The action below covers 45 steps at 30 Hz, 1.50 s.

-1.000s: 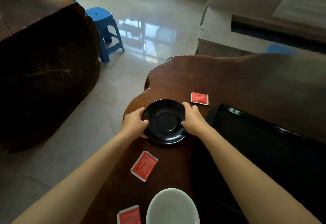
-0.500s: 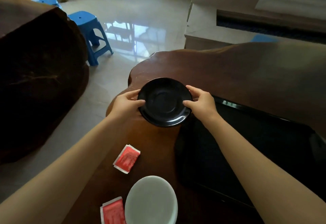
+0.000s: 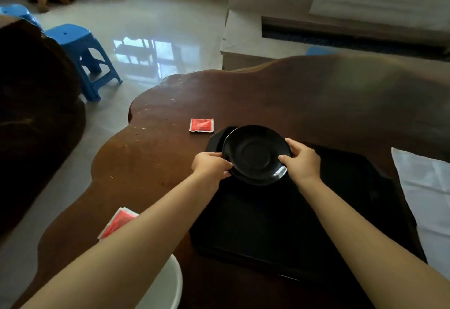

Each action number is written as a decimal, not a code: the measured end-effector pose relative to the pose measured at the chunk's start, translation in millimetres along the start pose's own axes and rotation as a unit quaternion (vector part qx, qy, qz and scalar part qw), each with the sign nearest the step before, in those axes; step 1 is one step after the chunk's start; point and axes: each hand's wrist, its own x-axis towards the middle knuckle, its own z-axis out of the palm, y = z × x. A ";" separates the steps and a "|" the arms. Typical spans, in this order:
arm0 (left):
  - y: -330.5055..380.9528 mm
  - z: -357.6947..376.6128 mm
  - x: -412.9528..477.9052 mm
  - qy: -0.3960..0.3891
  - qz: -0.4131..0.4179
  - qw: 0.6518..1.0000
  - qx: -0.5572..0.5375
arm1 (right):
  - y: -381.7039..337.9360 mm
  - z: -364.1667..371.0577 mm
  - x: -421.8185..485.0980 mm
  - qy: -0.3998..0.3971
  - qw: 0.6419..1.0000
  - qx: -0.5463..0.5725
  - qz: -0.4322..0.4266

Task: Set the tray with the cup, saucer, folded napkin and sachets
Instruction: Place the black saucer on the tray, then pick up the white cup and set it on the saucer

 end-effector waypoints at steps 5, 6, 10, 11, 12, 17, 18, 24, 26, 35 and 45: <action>-6.4 13.3 7.7 0.032 0.018 0.990 0.140 | 17.6 3.4 -0.3 0.000 1.000 -0.026 0.010; -7.6 14.5 7.8 0.041 0.025 0.985 0.165 | 19.0 4.4 -0.1 0.000 1.000 -0.030 0.009; -14.5 19.2 10.1 0.061 0.043 0.973 0.220 | 22.0 6.2 1.2 0.003 0.999 -0.038 0.006; -15.8 20.2 10.6 0.063 0.047 0.970 0.230 | 22.6 6.2 1.9 0.005 0.999 -0.039 0.004; -16.2 21.0 11.0 0.065 0.051 0.968 0.238 | 22.8 6.2 2.6 0.006 0.999 -0.041 0.002; -15.7 23.2 11.4 0.069 0.065 0.963 0.252 | 23.4 7.1 5.3 -0.002 0.998 -0.060 -0.006; -15.4 23.4 11.7 0.065 0.063 0.964 0.248 | 23.8 7.0 5.3 -0.002 0.998 -0.060 -0.008; -15.2 23.7 11.8 0.039 0.054 0.969 0.238 | 25.7 8.1 4.0 -0.019 0.999 -0.032 -0.004; -11.7 24.3 10.2 0.025 0.046 0.971 0.233 | 24.9 8.0 4.0 -0.025 0.999 -0.042 -0.010; 20.6 -8.1 -33.7 -0.102 0.042 0.961 0.254 | 17.5 4.4 -8.0 -0.080 0.977 -0.195 0.016; -12.9 -164.9 -109.4 -0.189 0.138 0.930 0.284 | 0.3 3.2 -138.2 -0.036 0.960 -0.254 -0.110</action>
